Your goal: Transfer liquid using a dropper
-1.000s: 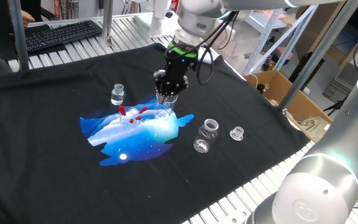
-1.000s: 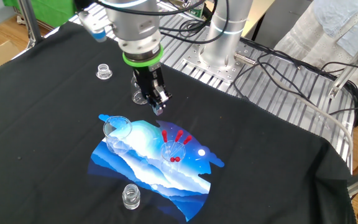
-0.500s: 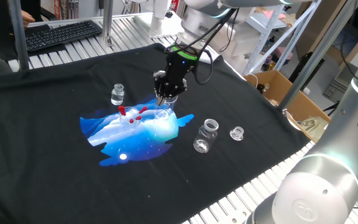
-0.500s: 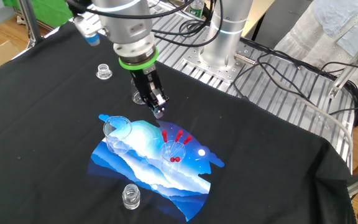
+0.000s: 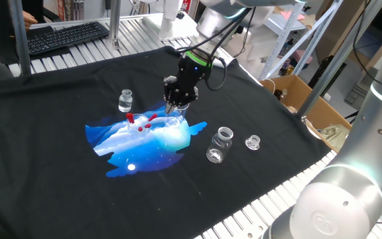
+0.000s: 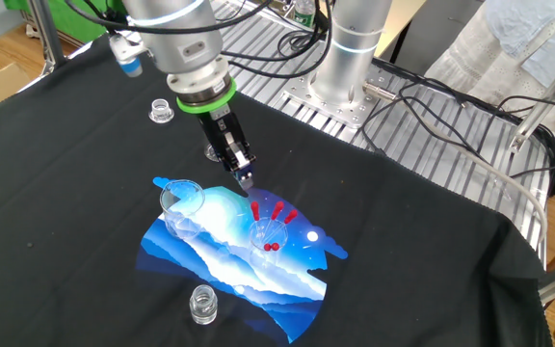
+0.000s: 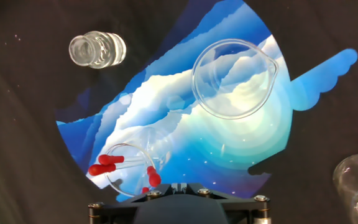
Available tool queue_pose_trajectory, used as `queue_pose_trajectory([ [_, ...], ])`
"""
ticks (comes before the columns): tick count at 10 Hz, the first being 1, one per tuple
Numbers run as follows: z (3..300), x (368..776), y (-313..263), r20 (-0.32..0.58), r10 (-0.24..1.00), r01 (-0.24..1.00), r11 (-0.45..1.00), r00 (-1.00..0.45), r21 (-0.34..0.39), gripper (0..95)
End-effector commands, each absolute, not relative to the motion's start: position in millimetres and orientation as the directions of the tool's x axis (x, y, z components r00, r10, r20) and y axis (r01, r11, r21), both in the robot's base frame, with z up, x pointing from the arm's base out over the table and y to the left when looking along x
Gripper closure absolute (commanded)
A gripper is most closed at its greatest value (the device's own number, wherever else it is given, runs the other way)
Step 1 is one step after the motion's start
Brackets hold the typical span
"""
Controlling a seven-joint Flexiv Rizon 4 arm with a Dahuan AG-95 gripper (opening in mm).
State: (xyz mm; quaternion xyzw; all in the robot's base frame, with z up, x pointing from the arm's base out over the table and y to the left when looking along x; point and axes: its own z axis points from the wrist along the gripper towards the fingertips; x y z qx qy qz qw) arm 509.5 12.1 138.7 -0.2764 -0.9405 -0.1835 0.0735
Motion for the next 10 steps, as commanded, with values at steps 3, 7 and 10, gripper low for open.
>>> queue_pose_trajectory([
  [3, 141, 512, 24, 0.284, 0.532, 0.602, 0.730, -0.798, 0.324, 95.0],
  [7, 140, 516, 30, 0.297, 0.555, 0.628, 0.711, -0.777, 0.315, 76.0],
  [10, 133, 519, 32, 0.297, 0.560, 0.633, 0.704, -0.773, 0.322, 76.0],
])
